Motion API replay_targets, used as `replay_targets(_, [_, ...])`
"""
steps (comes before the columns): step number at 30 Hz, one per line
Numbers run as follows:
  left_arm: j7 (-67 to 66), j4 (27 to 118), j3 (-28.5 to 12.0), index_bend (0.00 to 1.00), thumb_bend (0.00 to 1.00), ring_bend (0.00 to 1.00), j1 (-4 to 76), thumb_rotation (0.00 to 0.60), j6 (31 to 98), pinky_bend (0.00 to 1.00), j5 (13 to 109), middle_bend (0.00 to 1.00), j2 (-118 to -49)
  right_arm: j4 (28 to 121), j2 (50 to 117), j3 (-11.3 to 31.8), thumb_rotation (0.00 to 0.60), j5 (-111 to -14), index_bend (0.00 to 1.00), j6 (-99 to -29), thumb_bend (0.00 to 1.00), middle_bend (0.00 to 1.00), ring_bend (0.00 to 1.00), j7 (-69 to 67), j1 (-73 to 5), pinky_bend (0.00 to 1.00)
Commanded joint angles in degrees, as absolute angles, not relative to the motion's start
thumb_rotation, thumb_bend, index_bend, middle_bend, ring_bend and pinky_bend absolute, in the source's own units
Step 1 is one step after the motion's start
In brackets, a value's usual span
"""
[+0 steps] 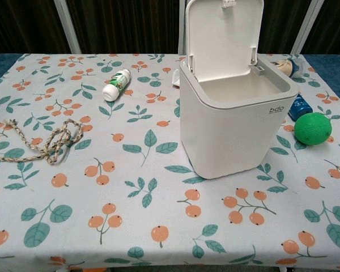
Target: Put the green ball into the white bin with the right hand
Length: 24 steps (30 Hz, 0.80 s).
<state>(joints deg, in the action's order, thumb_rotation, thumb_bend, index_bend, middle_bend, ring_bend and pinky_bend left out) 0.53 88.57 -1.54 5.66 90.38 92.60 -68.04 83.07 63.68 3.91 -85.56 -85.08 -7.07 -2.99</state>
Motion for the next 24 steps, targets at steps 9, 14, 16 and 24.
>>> replay_targets(9, [1.43, 87.55, -1.25, 0.14, 0.03, 0.1, 5.57, 0.6, 89.86, 0.17, 92.24, 0.17, -68.43, 83.65, 63.93, 3.67, 0.6, -85.52, 0.0, -83.77, 0.19, 0.0, 0.0, -5.8, -3.61, 0.08])
replay_targets(14, [1.51, 87.04, -1.02, 0.14, 0.03, 0.1, 5.55, 0.6, 90.06, 0.17, 92.76, 0.17, -68.74, 84.28, 63.88, 3.12, 0.6, -86.34, 0.0, -82.5, 0.19, 0.0, 0.0, -4.29, -4.41, 0.08])
replay_targets(16, [1.55, 86.68, -0.92, 0.14, 0.03, 0.1, 5.5, 0.6, 89.96, 0.17, 92.69, 0.17, -69.01, 84.41, 63.95, 2.9, 0.6, -86.66, 0.0, -81.63, 0.19, 0.0, 0.0, -3.32, -4.96, 0.08])
replay_targets(24, [1.92, 85.8, -0.89, 0.14, 0.03, 0.1, 5.76, 0.6, 89.2, 0.17, 92.35, 0.17, -69.78, 86.96, 65.0, 2.97, 0.6, -87.76, 0.0, -75.64, 0.19, 0.0, 0.0, 3.78, -9.63, 0.08])
